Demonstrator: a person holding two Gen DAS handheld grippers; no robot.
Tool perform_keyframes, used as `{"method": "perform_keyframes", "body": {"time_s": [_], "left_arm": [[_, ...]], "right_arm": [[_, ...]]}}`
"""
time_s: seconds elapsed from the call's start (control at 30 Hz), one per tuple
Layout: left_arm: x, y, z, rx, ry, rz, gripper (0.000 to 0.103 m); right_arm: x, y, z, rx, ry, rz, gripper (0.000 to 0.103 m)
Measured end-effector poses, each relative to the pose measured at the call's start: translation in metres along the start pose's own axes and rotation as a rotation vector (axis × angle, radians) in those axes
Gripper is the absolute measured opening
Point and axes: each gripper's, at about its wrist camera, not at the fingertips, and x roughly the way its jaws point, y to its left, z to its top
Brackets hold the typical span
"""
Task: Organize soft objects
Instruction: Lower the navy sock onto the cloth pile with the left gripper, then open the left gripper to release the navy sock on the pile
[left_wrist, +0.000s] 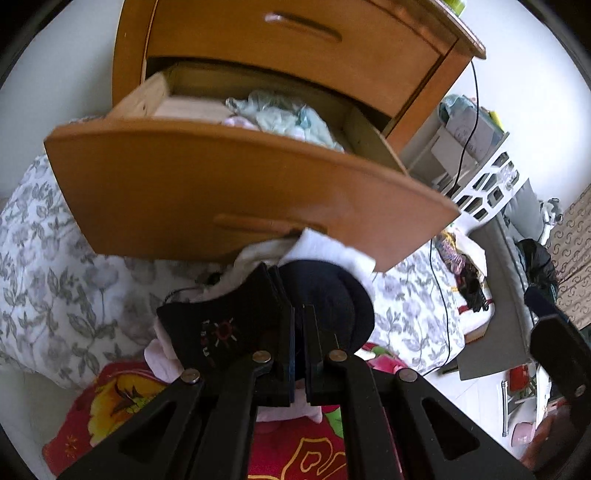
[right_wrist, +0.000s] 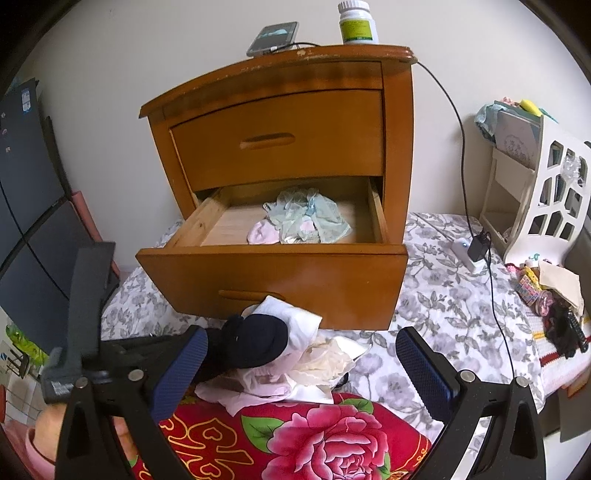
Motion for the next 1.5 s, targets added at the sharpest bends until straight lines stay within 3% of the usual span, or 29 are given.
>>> {"method": "perform_keyframes", "body": {"time_s": [0.27,0.6,0.97,1.2,1.27,1.43,1.5], "left_arm": [[0.006,0.005,-0.006,-0.019,0.020,0.003,0.003],[-0.018,0.006,-0.001,-0.021,-0.025,-0.004,0.003],[-0.072,-0.001,0.008,0.020,-0.163,0.018,0.003],[-0.104,0.011,0.014,0.000,-0.266,0.106,0.004],[-0.109,0.018,0.013,-0.021,-0.281,0.135,0.007],[-0.113,0.033,0.013,-0.066,-0.296,0.200,0.037],[-0.113,0.037,0.012,-0.083,-0.299,0.215,0.043]], "right_arm": [[0.006,-0.001,-0.003,-0.002,0.018,-0.004,0.103],[0.007,-0.001,-0.003,-0.006,0.017,-0.008,0.103],[0.003,-0.002,-0.003,-0.003,0.007,-0.008,0.103],[0.003,-0.001,-0.003,-0.006,0.011,-0.007,0.103],[0.004,-0.001,-0.003,-0.009,0.014,-0.006,0.103],[0.006,0.001,-0.004,-0.013,0.020,-0.005,0.103],[0.007,0.001,-0.004,-0.014,0.023,-0.006,0.103]]}}
